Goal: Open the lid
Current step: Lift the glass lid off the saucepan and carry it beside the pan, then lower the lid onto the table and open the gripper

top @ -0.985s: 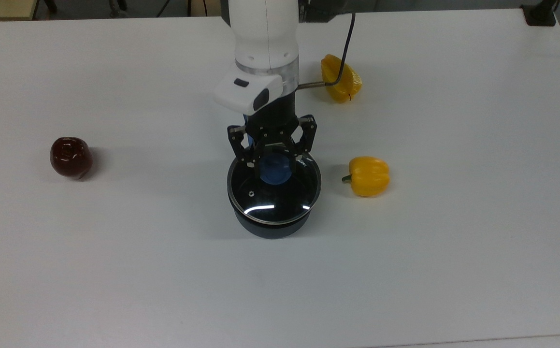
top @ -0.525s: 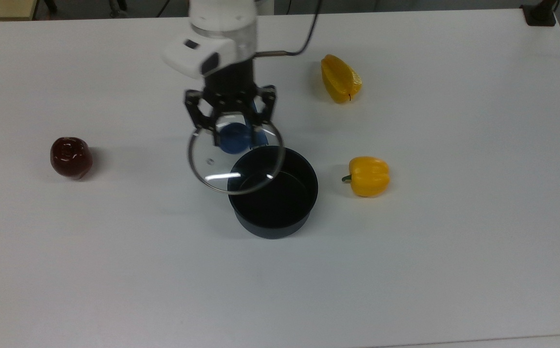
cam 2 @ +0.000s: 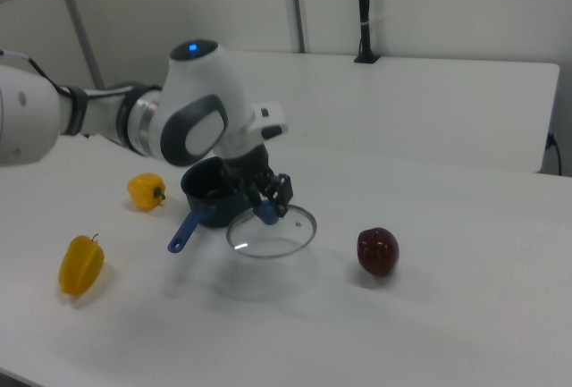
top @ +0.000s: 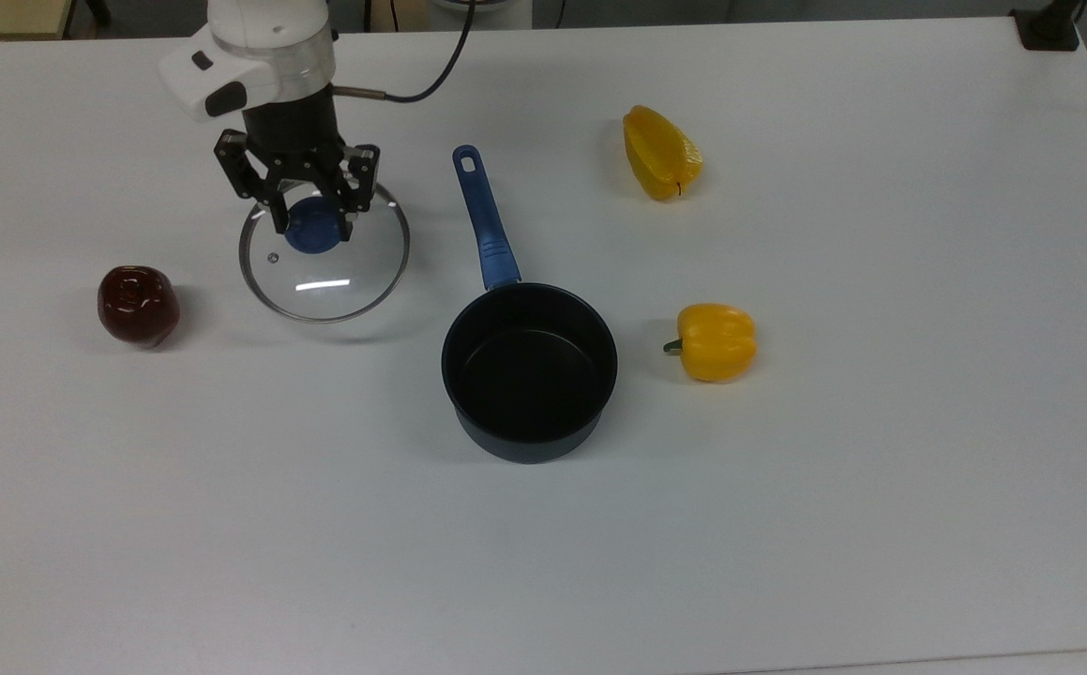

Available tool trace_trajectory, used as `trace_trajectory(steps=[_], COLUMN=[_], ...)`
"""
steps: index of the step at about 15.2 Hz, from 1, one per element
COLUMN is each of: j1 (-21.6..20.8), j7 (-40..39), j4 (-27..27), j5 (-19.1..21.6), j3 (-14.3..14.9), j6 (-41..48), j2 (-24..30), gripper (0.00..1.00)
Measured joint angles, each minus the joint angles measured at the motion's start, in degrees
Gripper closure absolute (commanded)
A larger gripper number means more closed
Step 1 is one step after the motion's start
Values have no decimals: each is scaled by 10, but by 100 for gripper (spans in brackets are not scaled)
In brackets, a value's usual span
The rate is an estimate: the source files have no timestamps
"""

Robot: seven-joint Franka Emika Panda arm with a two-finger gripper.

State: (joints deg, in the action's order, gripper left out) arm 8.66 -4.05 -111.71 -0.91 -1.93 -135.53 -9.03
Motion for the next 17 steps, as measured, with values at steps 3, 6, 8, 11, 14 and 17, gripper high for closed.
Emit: trace_trajectory(steps=[3,6,8,11,14,17], j1=[1,-2,-5,-8,-8,-15], j7=[-2,-2,-2,-2,-2,-2], j4=[-59,-86,-86,-85,-84,-82], j5=[0,0,0,0,0,0], j3=[-1,-4,-5,-9,-11,-11], j6=[-100,-162,-174,-190,-195,-195], j2=[-5,-22,-35,-48,-52,-53], gripper=[63,63,63,37,0,0])
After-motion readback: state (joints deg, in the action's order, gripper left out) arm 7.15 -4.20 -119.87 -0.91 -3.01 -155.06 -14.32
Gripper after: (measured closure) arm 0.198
